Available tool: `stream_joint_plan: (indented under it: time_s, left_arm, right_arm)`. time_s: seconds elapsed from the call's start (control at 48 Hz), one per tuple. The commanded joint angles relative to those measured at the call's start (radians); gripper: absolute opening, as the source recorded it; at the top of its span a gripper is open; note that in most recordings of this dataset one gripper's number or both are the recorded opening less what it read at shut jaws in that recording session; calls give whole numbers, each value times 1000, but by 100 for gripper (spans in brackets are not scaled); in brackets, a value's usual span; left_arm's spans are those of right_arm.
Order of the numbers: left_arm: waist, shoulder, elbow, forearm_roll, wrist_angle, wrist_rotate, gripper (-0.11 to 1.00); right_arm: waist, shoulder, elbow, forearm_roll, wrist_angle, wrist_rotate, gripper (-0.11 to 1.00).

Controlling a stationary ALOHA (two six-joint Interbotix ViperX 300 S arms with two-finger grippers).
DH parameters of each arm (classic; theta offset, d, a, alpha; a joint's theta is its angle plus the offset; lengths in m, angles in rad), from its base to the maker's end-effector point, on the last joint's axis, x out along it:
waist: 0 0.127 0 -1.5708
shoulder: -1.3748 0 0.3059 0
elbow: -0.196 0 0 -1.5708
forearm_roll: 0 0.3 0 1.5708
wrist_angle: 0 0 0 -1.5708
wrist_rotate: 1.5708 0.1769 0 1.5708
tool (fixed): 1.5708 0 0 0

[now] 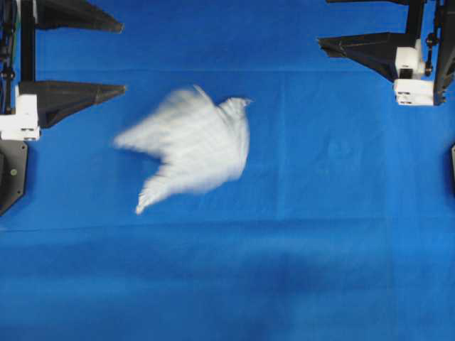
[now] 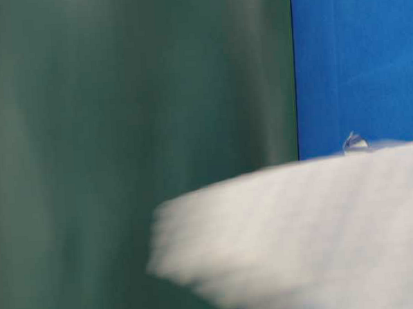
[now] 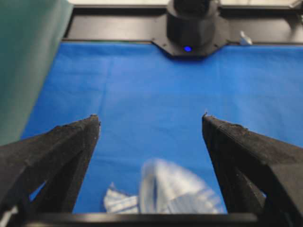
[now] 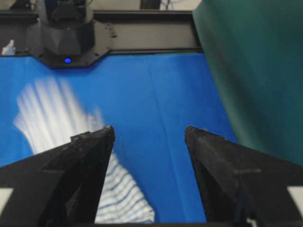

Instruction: Lift the towel with both arms.

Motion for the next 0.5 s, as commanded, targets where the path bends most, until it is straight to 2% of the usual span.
stream_joint_plan:
  time_s: [0.0,0.25,0.479]
  left_arm:
    - [-12,8,-3,-2,-3,-2,91]
    - [-26,26,78,-3,-11,-5,92]
    - [-29,103,241,-6,-89,-8,92]
  right_arm:
    - [-2,0,-12,-2,-3,2,65]
    - [-2,41,58,5,-26,12,65]
    - [-2,147,186,9,-183,57,65]
